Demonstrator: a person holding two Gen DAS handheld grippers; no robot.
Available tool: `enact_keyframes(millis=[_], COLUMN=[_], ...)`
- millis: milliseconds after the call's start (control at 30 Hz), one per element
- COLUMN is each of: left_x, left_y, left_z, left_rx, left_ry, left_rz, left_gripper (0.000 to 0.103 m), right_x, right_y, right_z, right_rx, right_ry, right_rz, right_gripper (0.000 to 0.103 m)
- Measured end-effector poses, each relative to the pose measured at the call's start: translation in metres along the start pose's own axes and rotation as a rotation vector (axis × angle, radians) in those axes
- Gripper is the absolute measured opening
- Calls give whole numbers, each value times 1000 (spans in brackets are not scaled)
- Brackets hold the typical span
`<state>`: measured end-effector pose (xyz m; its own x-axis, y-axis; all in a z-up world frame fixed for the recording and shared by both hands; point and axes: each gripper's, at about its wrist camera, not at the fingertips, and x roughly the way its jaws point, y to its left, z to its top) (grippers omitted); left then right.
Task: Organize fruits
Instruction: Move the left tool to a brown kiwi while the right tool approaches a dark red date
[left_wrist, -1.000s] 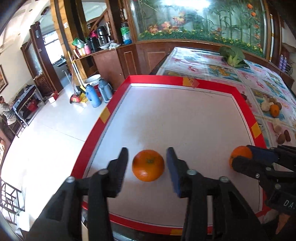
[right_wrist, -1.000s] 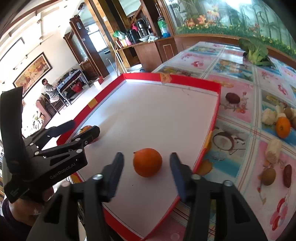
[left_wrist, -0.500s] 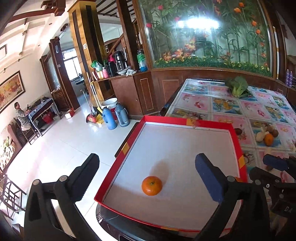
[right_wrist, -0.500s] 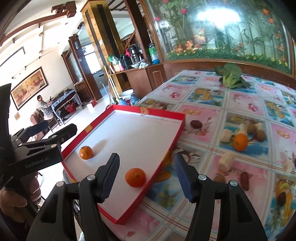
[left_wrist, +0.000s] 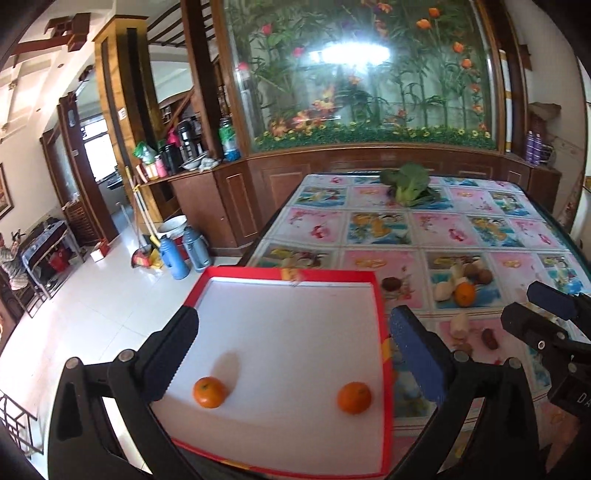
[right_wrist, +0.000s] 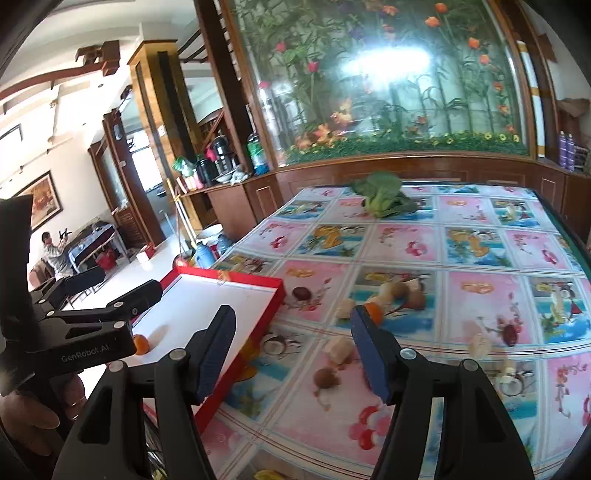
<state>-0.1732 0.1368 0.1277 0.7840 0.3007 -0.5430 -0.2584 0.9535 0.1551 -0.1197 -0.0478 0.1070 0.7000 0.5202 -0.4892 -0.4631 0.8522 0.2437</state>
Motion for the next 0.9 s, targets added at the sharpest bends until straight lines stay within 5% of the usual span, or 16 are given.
enact_keyframes(millis=[300,600,900], left_x=[-7,16,33], left_y=[-29,-76,-87], left_z=[4,-49,-61], left_rx=[44,215,204], left_ry=[-14,146,273], left_rz=[-52,-258,-331], left_gripper=[103,103,103], right_x=[-23,-59,-57], right_y=[-46,-128,-147], right_z=[2,-47,-71], right_rx=[48,134,181], right_ry=[-22,56,131], right_rz=[-82,-291,-273], right_gripper=[65,65,65])
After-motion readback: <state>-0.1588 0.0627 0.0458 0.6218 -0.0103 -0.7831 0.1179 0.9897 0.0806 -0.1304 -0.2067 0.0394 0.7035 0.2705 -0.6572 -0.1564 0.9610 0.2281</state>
